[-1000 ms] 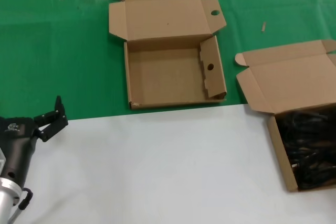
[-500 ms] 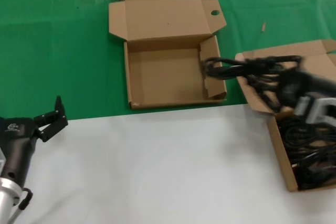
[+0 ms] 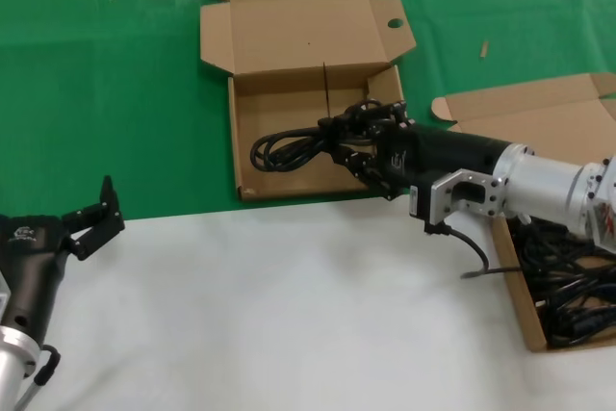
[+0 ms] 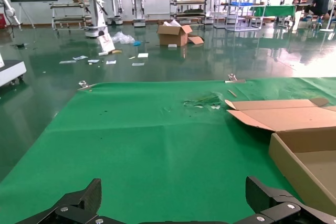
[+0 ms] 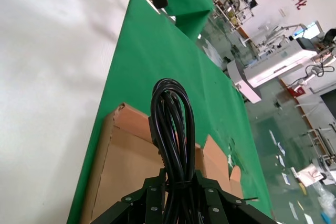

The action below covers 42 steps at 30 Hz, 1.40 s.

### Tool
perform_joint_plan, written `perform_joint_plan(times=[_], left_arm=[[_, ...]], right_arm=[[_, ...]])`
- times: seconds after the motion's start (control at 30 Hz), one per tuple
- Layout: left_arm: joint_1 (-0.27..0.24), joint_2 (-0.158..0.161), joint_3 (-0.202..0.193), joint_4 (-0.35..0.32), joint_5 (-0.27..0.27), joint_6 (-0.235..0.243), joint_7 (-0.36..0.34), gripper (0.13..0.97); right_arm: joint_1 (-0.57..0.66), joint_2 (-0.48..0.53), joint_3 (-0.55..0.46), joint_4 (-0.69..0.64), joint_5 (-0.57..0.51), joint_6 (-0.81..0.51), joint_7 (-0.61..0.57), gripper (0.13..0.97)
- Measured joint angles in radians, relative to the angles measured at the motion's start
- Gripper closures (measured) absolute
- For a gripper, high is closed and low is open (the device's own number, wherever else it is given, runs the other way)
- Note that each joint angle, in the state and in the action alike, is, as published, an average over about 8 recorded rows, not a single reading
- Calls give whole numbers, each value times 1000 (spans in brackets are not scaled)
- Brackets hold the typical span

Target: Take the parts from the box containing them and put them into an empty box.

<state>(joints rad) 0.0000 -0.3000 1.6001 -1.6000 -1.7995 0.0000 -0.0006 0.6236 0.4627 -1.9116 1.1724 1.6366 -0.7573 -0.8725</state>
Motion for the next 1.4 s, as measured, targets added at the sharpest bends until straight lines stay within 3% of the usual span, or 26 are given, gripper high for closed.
perform_joint_plan(times=[0.37, 0.63, 0.77, 1.4], left_arm=[[0, 0, 0, 0, 0, 0, 0, 132], [0, 0, 0, 0, 0, 0, 0, 132], [0, 0, 0, 0, 0, 0, 0, 132], [0, 0, 0, 0, 0, 0, 0, 132]], right_arm=[[18, -13, -6, -30, -1, -6, -22, 832], [18, -13, -6, -30, -1, -6, -22, 742], [18, -13, -6, -30, -1, -6, -22, 742], [18, -13, -6, -30, -1, -6, -22, 364]])
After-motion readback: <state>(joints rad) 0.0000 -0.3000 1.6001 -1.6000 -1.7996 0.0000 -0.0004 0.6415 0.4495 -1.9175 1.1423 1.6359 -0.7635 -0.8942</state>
